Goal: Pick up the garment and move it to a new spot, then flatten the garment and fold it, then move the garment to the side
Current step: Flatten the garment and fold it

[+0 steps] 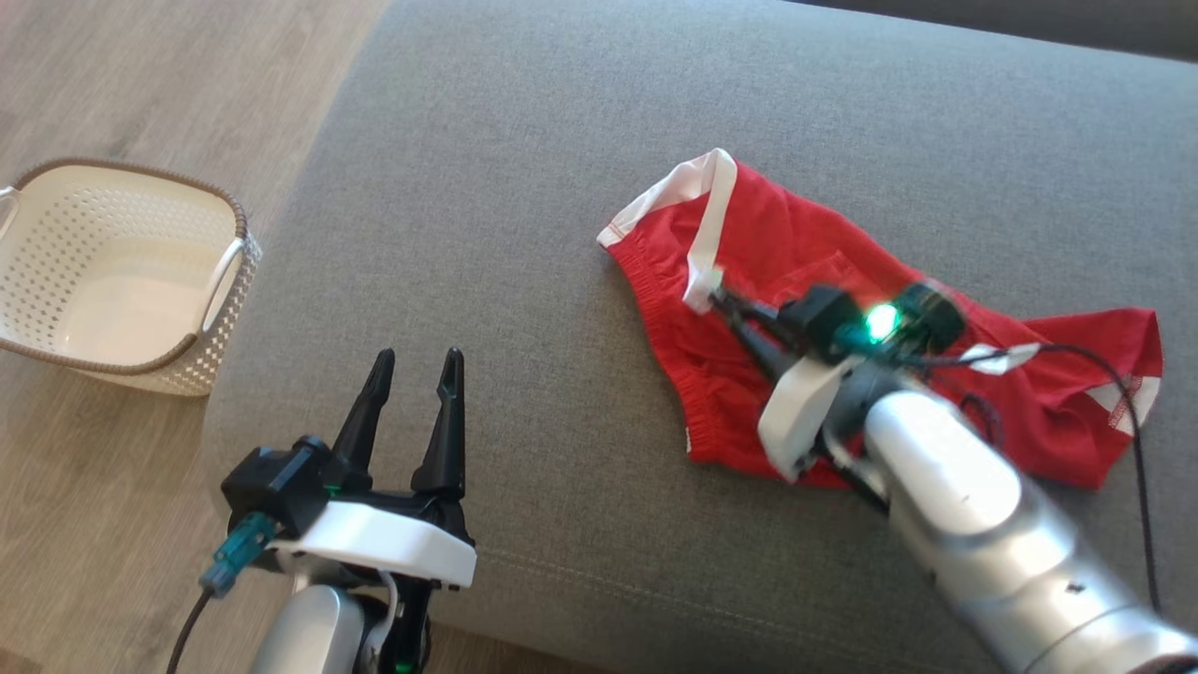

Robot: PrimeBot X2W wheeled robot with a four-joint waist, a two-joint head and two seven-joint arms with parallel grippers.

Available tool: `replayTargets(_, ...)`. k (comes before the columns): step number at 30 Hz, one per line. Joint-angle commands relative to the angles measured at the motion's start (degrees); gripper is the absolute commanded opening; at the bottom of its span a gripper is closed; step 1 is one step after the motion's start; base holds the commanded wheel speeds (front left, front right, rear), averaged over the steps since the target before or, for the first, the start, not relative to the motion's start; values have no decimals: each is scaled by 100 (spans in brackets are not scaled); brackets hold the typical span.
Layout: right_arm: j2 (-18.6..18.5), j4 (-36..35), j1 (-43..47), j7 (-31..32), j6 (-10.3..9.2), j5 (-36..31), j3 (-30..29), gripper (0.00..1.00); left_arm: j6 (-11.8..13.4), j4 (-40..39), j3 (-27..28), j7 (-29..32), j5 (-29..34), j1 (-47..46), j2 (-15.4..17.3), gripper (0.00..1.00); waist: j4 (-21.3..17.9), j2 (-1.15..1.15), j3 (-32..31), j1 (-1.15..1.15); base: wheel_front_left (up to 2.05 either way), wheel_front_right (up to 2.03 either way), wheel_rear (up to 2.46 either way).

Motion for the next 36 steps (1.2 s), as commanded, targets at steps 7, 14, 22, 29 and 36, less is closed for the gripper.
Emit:
replayTargets(7, -648, -206, -1348, -109, -2, -80, -803, 0, -25, -220, 80, -45, -87, -294, 17, 100, 88, 0, 228, 0, 0, 0, 0)
replayTargets(14, -1364, 477, -2581, -31, -2, -521, -2152, 0, -71, -211, -64, -45, -203, -404, 17, 100, 327, 0, 549, 0, 0, 0, 0)
replayTargets(22, -1582, 979, -3349, -54, -2, -1690, -3728, 0, -113, -205, -287, -45, -323, -549, 17, 100, 606, 0, 929, 0, 0, 0, 0)
replayTargets(29, -1386, 776, -3741, -133, -2, -2666, -4499, 0, -162, -204, -423, -45, -391, -667, 17, 100, 829, 0, 1234, 0, 0, 0, 0)
replayTargets(36, -1182, 433, -3932, -166, -2, -3168, -4837, 0, -175, -203, -489, -45, -419, -721, 17, 100, 896, 0, 1380, 0, 0, 0, 0)
